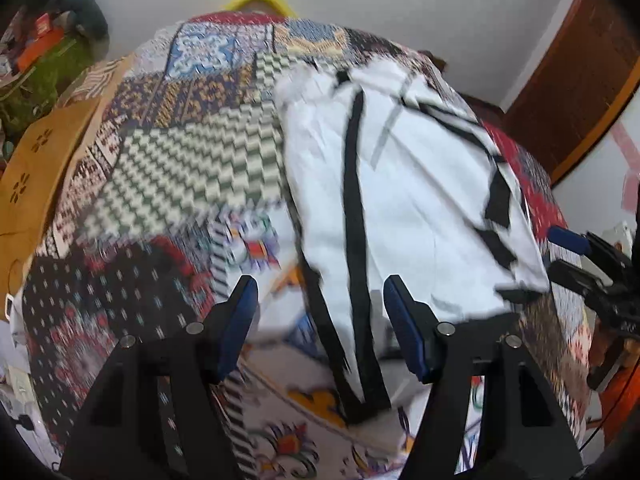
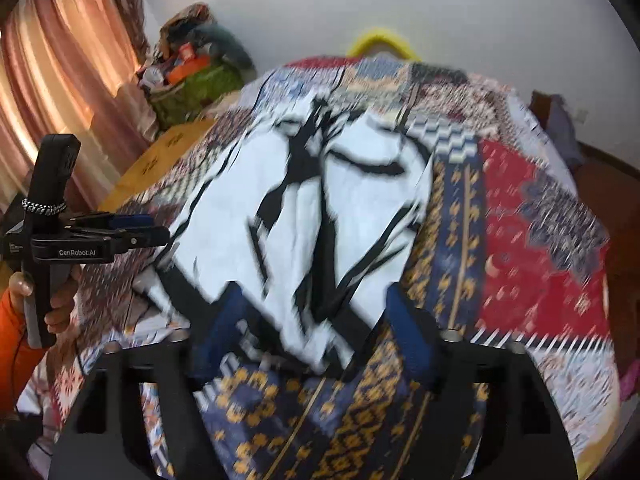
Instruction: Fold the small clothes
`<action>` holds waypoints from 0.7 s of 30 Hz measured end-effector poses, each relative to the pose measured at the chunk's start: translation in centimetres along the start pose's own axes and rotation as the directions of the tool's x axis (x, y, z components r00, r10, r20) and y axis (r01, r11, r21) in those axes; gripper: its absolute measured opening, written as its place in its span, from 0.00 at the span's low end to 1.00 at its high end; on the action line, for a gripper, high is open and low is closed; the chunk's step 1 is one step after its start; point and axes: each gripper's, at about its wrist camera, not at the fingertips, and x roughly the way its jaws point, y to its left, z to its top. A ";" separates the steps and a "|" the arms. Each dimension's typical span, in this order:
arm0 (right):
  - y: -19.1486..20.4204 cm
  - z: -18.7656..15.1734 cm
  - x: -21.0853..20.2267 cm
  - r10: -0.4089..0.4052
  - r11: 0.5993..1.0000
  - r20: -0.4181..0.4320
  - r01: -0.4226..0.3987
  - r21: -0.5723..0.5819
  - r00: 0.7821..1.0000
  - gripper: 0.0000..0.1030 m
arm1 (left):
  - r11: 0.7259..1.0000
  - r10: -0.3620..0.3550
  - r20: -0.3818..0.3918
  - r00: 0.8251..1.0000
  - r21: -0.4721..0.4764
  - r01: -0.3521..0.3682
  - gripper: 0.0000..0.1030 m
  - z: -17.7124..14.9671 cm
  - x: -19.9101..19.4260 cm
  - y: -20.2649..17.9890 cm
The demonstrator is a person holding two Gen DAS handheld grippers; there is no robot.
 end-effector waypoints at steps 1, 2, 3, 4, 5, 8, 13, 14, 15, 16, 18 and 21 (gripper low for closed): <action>-0.3 0.4 0.2 -0.009 1.000 0.005 0.009 0.007 1.000 0.77 | 1.000 0.000 0.004 1.000 -0.002 0.000 0.63 0.6 0.1 0.1; -0.9 1.0 0.7 -0.019 1.000 0.003 0.019 0.024 1.000 0.81 | 1.000 -0.005 0.005 1.000 -0.005 0.005 0.64 1.3 0.4 0.2; -1.4 1.4 1.2 -0.020 0.999 -0.001 0.020 0.042 1.000 0.82 | 1.000 -0.013 0.002 1.000 -0.008 0.013 0.64 2.1 1.0 0.4; -1.8 1.6 1.6 -0.015 0.998 -0.008 0.016 0.061 1.000 0.82 | 1.000 -0.018 -0.002 1.000 -0.011 0.018 0.65 2.6 1.5 0.7; -2.5 2.0 2.4 -0.003 0.996 -0.023 0.005 0.088 1.000 0.82 | 0.999 -0.027 -0.011 1.000 -0.018 0.027 0.65 3.2 2.3 1.0; -4.3 3.2 4.9 0.059 0.983 -0.070 -0.046 0.177 0.996 0.81 | 0.996 -0.064 -0.047 0.997 -0.057 0.062 0.65 4.5 4.6 1.7; -5.0 4.5 7.1 0.119 0.974 -0.081 -0.100 0.204 0.990 0.82 | 0.986 -0.123 -0.049 0.991 -0.116 0.117 0.66 5.6 7.0 2.3; -4.9 4.7 7.6 0.129 0.973 -0.089 -0.109 0.203 0.988 0.82 | 0.983 -0.143 -0.047 0.989 -0.125 0.136 0.66 5.7 7.2 2.3; -4.8 4.6 7.8 0.138 0.973 -0.088 -0.118 0.201 0.987 0.83 | 0.978 -0.169 -0.046 0.985 -0.133 0.162 0.66 5.9 7.5 2.2; -4.7 4.8 8.0 0.146 0.973 -0.082 -0.128 0.195 0.986 0.84 | 0.973 -0.191 -0.047 0.980 -0.138 0.183 0.66 6.0 7.7 2.2; -4.3 5.0 8.3 0.162 0.974 -0.072 -0.147 0.173 0.984 0.84 | 0.967 -0.225 -0.047 0.973 -0.135 0.217 0.66 6.3 8.3 1.9; -3.8 4.9 8.4 0.179 0.973 -0.063 -0.168 0.158 0.982 0.72 | 0.969 -0.229 -0.047 0.972 -0.104 0.224 0.66 6.6 8.6 1.3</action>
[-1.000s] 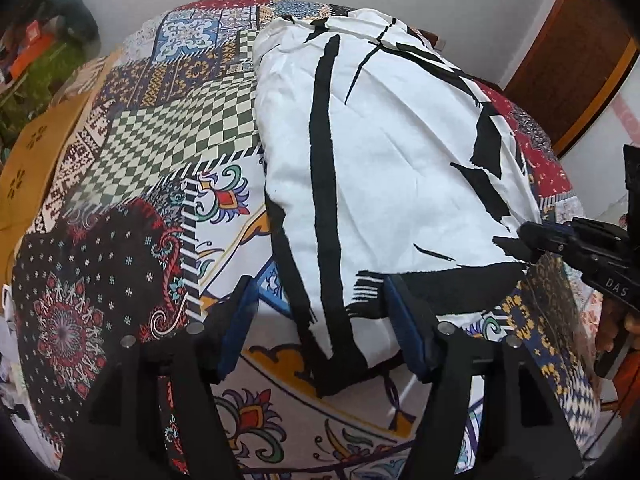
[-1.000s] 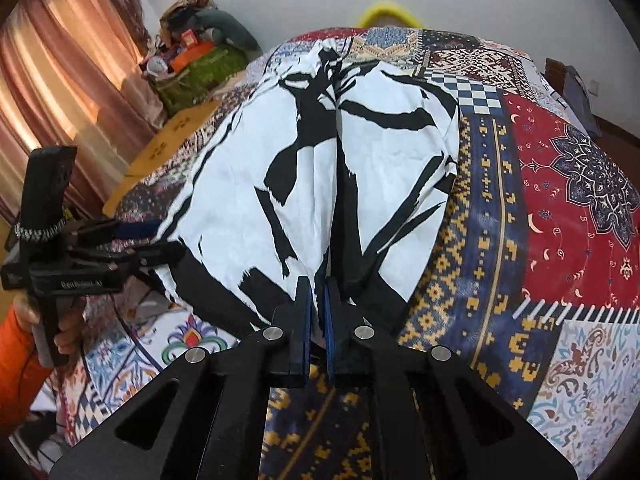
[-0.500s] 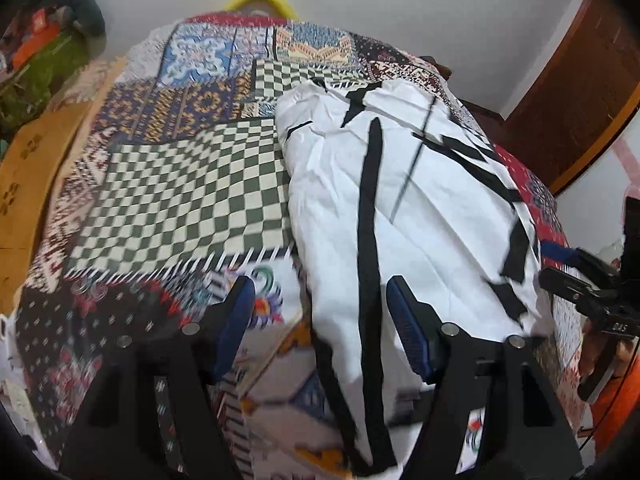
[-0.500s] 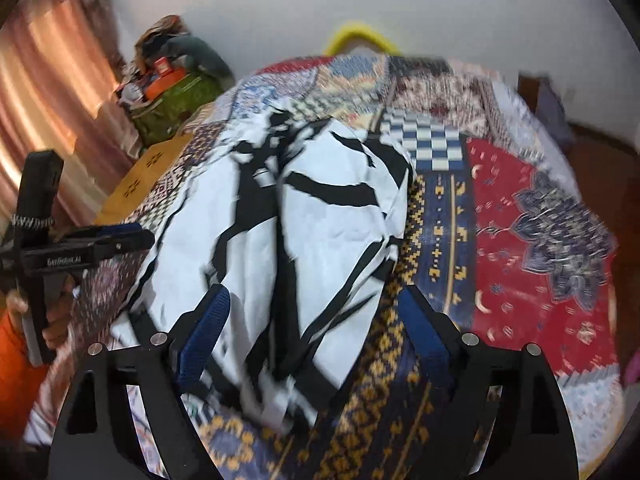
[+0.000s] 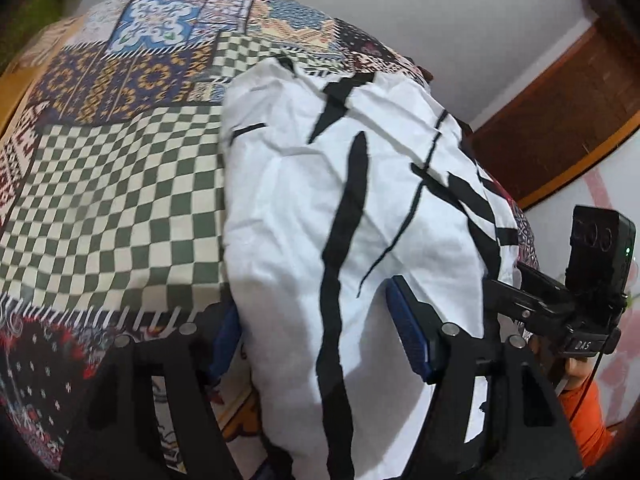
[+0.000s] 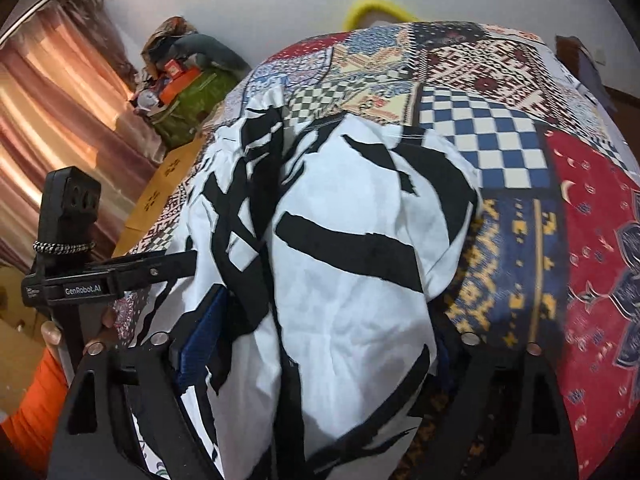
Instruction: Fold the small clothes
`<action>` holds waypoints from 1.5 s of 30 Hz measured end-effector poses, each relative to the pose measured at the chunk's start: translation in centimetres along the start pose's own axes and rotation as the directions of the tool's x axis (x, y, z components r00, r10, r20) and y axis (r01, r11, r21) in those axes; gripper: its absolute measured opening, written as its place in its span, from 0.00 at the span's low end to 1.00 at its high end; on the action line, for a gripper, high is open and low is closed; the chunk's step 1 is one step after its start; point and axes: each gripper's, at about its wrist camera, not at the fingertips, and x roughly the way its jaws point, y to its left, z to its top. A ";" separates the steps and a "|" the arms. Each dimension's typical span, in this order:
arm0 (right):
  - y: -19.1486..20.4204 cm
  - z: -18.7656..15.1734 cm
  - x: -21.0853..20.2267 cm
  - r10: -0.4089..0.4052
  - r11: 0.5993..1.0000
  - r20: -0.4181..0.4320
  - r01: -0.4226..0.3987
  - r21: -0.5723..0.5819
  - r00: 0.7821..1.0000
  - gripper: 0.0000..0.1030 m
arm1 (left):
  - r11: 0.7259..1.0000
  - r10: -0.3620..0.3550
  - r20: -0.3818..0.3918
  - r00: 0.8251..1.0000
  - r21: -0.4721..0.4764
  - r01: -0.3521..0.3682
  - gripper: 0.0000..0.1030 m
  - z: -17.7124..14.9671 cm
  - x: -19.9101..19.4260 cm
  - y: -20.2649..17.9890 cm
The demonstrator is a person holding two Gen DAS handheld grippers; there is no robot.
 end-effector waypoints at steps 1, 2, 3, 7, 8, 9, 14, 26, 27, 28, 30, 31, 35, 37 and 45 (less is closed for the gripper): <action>0.2 -0.1 0.2 0.007 1.000 0.000 -0.007 -0.006 1.000 0.67 | 1.000 -0.003 0.002 1.000 0.009 0.003 0.64 0.0 0.0 -0.2; 0.4 -0.3 0.2 0.016 1.000 -0.003 -0.016 -0.013 1.000 0.57 | 1.000 -0.007 0.010 1.000 0.024 0.007 0.58 0.0 0.0 -0.5; 0.6 -0.2 0.3 0.023 1.000 -0.005 -0.023 -0.016 1.000 0.46 | 0.999 -0.003 0.021 1.000 0.040 0.003 0.55 -0.1 -0.1 -0.7; 1.4 -0.7 0.1 0.044 0.999 -0.010 -0.044 -0.027 0.999 0.21 | 0.997 0.012 0.036 0.999 0.073 -0.015 0.23 -0.7 -0.7 -1.6; 1.8 -0.8 -0.1 0.033 0.999 -0.003 -0.033 -0.039 0.999 0.18 | 0.997 0.025 0.042 0.999 0.074 -0.028 0.16 -1.0 -1.2 -1.8; 2.3 -0.9 -0.5 0.018 0.998 0.005 -0.018 -0.055 1.000 0.15 | 0.997 0.025 0.046 0.999 0.075 -0.029 0.15 -1.1 -1.6 -1.9; 4.3 -0.9 -2.4 0.015 0.996 0.033 -0.012 -0.086 0.999 0.12 | 0.997 0.006 0.101 0.995 0.077 -0.014 0.12 -2.0 -5.2 -2.7; 13.9 -0.2 -6.5 0.067 0.981 0.116 -0.044 -0.189 0.991 0.12 | 0.992 0.056 0.274 0.960 0.094 -0.085 0.12 -5.0 -18.9 -2.1; 14.7 -0.4 -6.4 0.076 0.979 0.116 -0.052 -0.196 0.990 0.12 | 0.991 0.067 0.280 0.958 0.088 -0.096 0.12 -5.5 -20.0 -1.5; 15.6 -0.4 -6.3 0.083 0.978 0.113 -0.059 -0.200 0.990 0.12 | 0.991 0.075 0.282 0.956 0.084 -0.103 0.12 -5.9 -20.7 -1.0; 17.4 -0.6 -5.4 0.100 0.976 0.102 -0.078 -0.205 0.990 0.12 | 0.990 0.101 0.279 0.955 0.067 -0.124 0.12 -7.1 -22.2 0.4; 18.2 -0.8 -4.8 0.107 0.975 0.093 -0.086 -0.206 0.990 0.12 | 0.989 0.113 0.275 0.955 0.056 -0.134 0.12 -7.6 -22.6 1.3; 21.0 -2.0 -1.2 0.132 0.972 0.033 -0.122 -0.201 0.991 0.12 | 0.987 0.154 0.231 0.961 0.005 -0.159 0.12 -9.2 -23.1 5.4; 21.5 -2.4 0.6 0.134 0.973 0.000 -0.131 -0.192 0.991 0.12 | 0.986 0.167 0.194 0.967 -0.031 -0.164 0.12 -10.5 -22.3 7.5; 20.6 -4.6 9.1 0.071 0.981 -0.192 -0.104 -0.166 0.979 0.18 | 0.976 0.179 0.024 0.984 -0.131 -0.175 0.13 -14.1 -15.8 13.8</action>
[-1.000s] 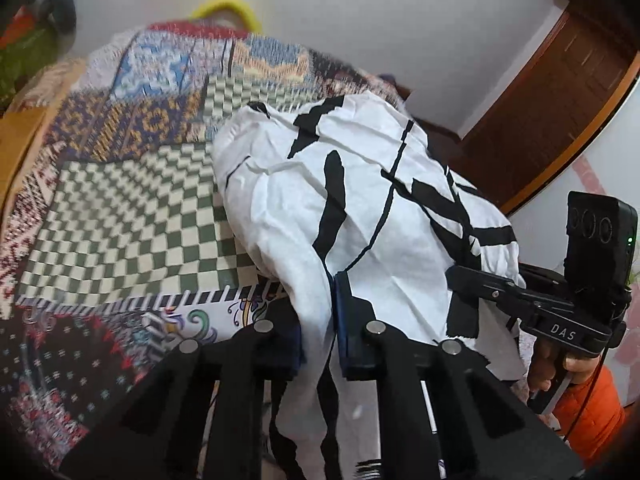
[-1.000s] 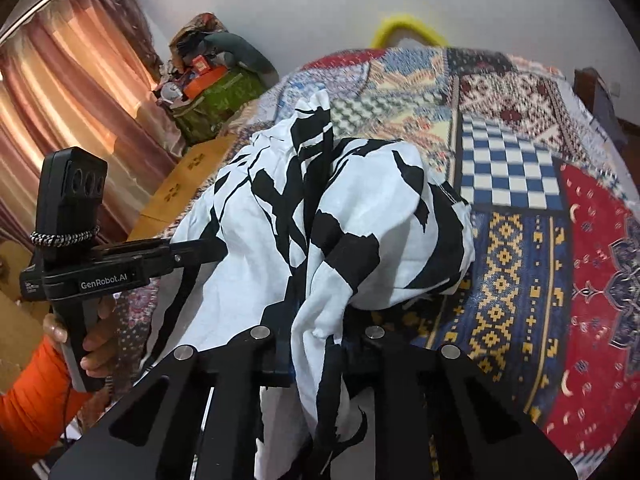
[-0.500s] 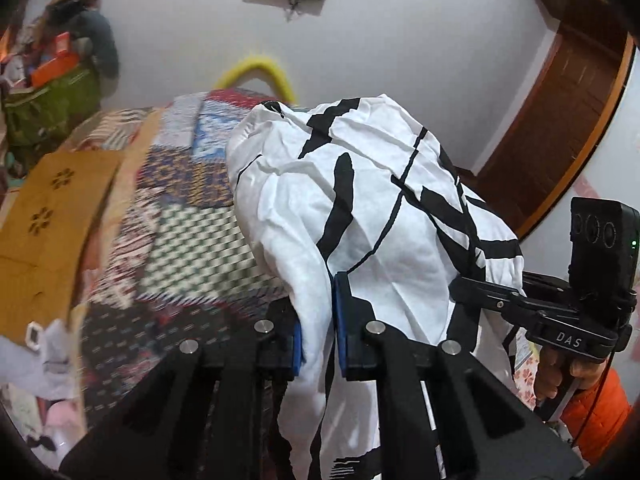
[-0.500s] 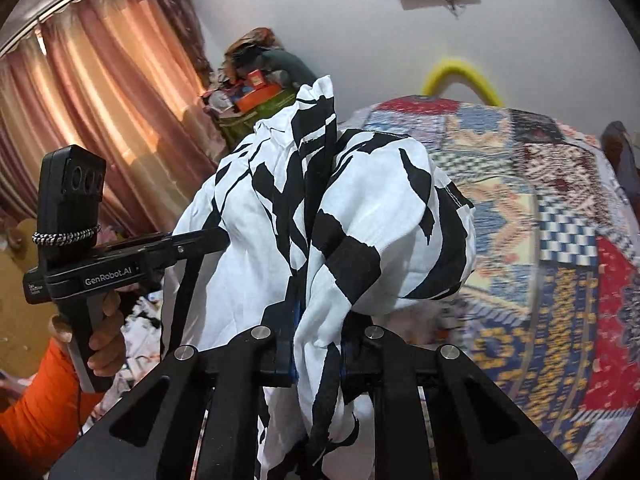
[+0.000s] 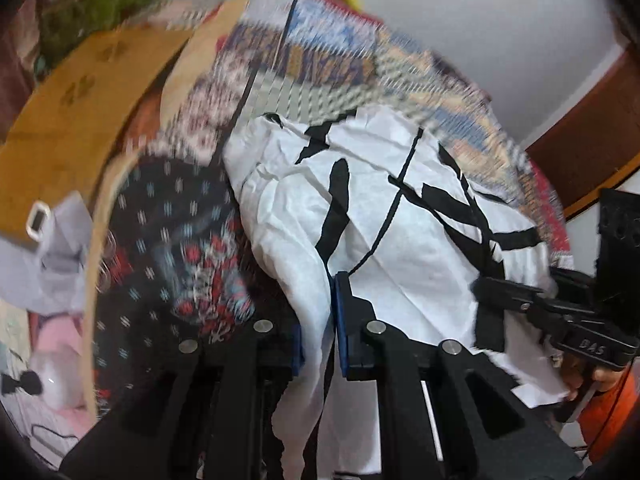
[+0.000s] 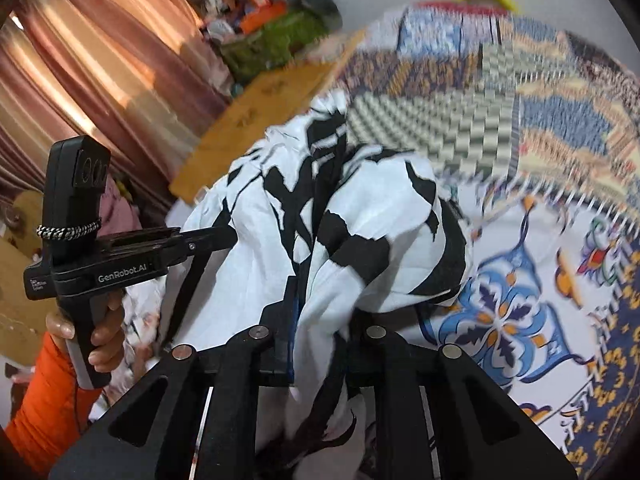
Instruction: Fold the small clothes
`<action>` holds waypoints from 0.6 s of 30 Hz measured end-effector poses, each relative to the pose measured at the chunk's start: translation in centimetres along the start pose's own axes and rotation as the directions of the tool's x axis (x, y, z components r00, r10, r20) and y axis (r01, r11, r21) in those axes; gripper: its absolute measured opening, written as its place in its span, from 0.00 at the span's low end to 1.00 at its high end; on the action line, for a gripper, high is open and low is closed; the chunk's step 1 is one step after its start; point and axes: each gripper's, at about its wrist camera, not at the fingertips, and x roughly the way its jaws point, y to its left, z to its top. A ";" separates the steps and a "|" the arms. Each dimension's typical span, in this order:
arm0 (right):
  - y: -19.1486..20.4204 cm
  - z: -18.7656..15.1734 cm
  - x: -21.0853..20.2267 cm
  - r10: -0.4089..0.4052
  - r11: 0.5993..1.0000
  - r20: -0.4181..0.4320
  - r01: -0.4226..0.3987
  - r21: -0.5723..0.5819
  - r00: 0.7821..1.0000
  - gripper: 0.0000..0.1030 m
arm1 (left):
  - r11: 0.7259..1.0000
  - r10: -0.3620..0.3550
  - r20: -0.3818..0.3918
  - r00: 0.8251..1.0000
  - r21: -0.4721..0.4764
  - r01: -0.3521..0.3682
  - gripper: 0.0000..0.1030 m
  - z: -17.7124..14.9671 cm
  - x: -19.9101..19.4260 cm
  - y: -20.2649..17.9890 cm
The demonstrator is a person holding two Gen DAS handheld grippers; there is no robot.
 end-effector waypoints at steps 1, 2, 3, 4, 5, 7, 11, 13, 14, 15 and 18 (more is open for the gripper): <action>-0.2 -0.1 0.4 -0.019 1.000 -0.016 0.018 -0.010 1.000 0.19 | 1.000 0.008 -0.015 1.000 -0.007 -0.008 0.15 -0.3 0.9 0.3; -0.3 -0.3 0.8 -0.047 0.998 -0.031 0.046 -0.032 0.998 0.21 | 1.000 0.013 -0.023 1.000 -0.012 -0.013 0.17 -0.8 1.3 0.5; -0.3 -0.7 0.9 -0.068 0.996 -0.039 0.066 -0.054 0.997 0.25 | 1.000 0.017 -0.023 1.000 -0.017 -0.017 0.18 -1.0 1.7 0.6; -0.4 -0.9 0.8 -0.084 0.994 -0.044 0.080 -0.077 0.996 0.28 | 1.000 0.020 -0.017 1.000 -0.019 -0.021 0.20 -1.0 1.8 0.8; -0.4 -1.1 0.5 -0.098 0.991 -0.042 0.094 -0.095 0.994 0.34 | 0.999 0.025 -0.009 1.000 -0.020 -0.025 0.24 -1.1 1.6 0.9; -0.5 -1.4 -0.5 -0.120 0.986 -0.029 0.116 -0.122 0.992 0.40 | 0.998 0.056 0.006 0.998 -0.011 -0.055 0.28 -1.3 0.8 0.7; 0.0 -1.0 -3.7 -0.168 0.970 0.048 0.173 -0.171 0.985 0.40 | 0.994 0.111 0.086 0.990 0.015 -0.112 0.33 -0.9 -2.4 0.8; 0.4 -0.3 -4.8 -0.160 0.968 0.091 0.175 -0.182 0.983 0.41 | 0.991 0.127 0.132 0.983 0.013 -0.130 0.37 -0.1 -3.6 1.0; 0.6 0.5 -5.1 -0.145 0.969 0.113 0.164 -0.182 0.983 0.41 | 0.990 0.134 0.151 0.979 0.016 -0.138 0.37 0.3 -4.1 0.9; 0.7 1.2 -5.0 -0.128 0.972 0.121 0.149 -0.183 0.984 0.41 | 0.990 0.137 0.163 0.977 0.021 -0.142 0.37 0.6 -4.4 0.8; 1.3 3.6 -3.0 -0.087 0.974 0.097 0.105 -0.201 0.991 0.41 | 0.991 0.123 0.176 0.977 0.033 -0.131 0.38 2.0 -4.5 0.2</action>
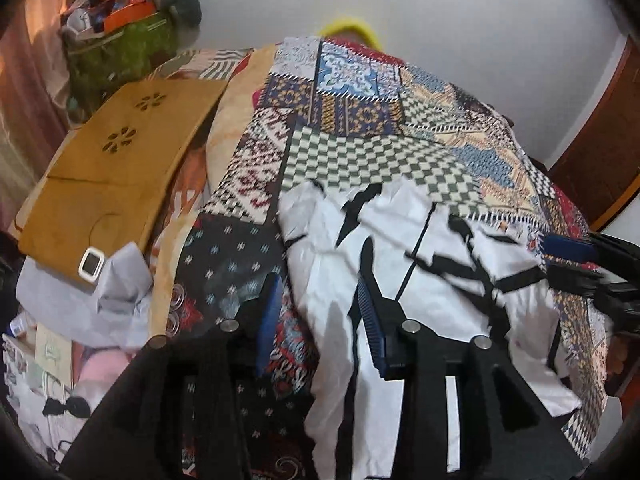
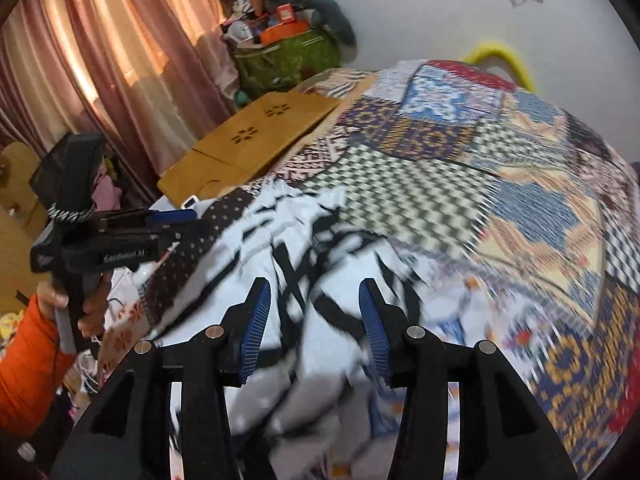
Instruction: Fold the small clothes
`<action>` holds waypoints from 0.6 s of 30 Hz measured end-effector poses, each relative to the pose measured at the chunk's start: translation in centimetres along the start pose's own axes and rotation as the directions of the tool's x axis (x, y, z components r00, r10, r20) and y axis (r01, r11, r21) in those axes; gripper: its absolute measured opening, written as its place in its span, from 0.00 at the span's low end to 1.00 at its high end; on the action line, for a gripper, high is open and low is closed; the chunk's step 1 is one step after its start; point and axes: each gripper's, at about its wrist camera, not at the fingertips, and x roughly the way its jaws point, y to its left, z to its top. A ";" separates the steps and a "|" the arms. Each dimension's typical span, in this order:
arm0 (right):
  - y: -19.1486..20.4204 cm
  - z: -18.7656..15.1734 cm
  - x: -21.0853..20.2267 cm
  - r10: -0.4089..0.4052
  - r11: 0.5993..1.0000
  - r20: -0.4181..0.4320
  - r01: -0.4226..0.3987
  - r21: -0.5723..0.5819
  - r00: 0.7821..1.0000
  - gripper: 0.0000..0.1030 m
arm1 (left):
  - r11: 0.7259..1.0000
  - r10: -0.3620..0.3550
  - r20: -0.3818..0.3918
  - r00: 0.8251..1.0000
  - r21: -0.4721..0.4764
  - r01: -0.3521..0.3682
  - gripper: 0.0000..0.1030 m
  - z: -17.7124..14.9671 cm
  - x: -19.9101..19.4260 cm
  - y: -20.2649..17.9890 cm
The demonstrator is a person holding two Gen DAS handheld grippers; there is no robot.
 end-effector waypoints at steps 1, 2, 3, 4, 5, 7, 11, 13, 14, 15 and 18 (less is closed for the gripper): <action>0.4 0.4 0.7 0.004 1.000 -0.011 -0.004 -0.009 1.000 0.41 | 1.000 -0.004 -0.002 1.000 0.003 0.004 0.40 0.2 0.3 -0.2; 0.5 1.2 2.4 0.005 1.000 -0.034 -0.006 -0.022 0.999 0.41 | 1.000 -0.006 -0.004 1.000 0.007 0.006 0.41 0.6 0.9 -0.5; 0.6 1.5 3.3 0.006 1.000 -0.053 -0.007 -0.025 0.999 0.41 | 1.000 -0.010 -0.011 1.000 0.013 0.011 0.41 0.8 1.4 -0.7; 0.6 1.8 4.4 0.009 1.000 -0.077 -0.011 -0.019 0.997 0.41 | 1.000 -0.014 -0.019 1.000 0.020 0.014 0.41 0.8 1.8 -1.0; 0.1 2.3 6.2 0.023 1.000 -0.105 -0.023 0.004 0.994 0.41 | 0.999 -0.016 -0.033 0.999 0.031 0.017 0.41 0.8 2.6 -1.4; -0.5 2.5 8.1 0.058 0.998 -0.149 -0.051 0.047 0.987 0.41 | 0.998 -0.014 -0.061 0.998 0.061 0.018 0.41 0.5 4.1 -2.1; -1.4 2.5 10.4 0.087 0.995 -0.179 -0.078 0.059 0.980 0.18 | 0.994 0.007 -0.094 0.996 0.107 0.003 0.42 -0.2 6.4 -3.0; -1.3 2.0 9.9 0.094 0.995 -0.160 -0.089 0.040 0.983 0.11 | 0.994 0.000 -0.104 0.995 0.107 0.011 0.43 -0.4 7.0 -2.8; -1.2 1.8 9.8 0.080 0.997 -0.149 -0.079 0.016 0.986 0.09 | 0.994 -0.007 -0.110 0.994 0.103 0.018 0.43 -0.6 7.3 -2.7; -0.9 1.5 9.6 0.060 0.998 -0.144 -0.062 -0.009 0.988 0.08 | 0.995 -0.011 -0.113 0.994 0.100 0.022 0.43 -0.8 7.5 -2.5; -1.1 1.1 9.4 0.010 0.999 -0.140 -0.015 -0.034 0.990 0.08 | 0.994 0.022 -0.140 0.990 0.107 -0.007 0.45 -1.9 8.5 -2.4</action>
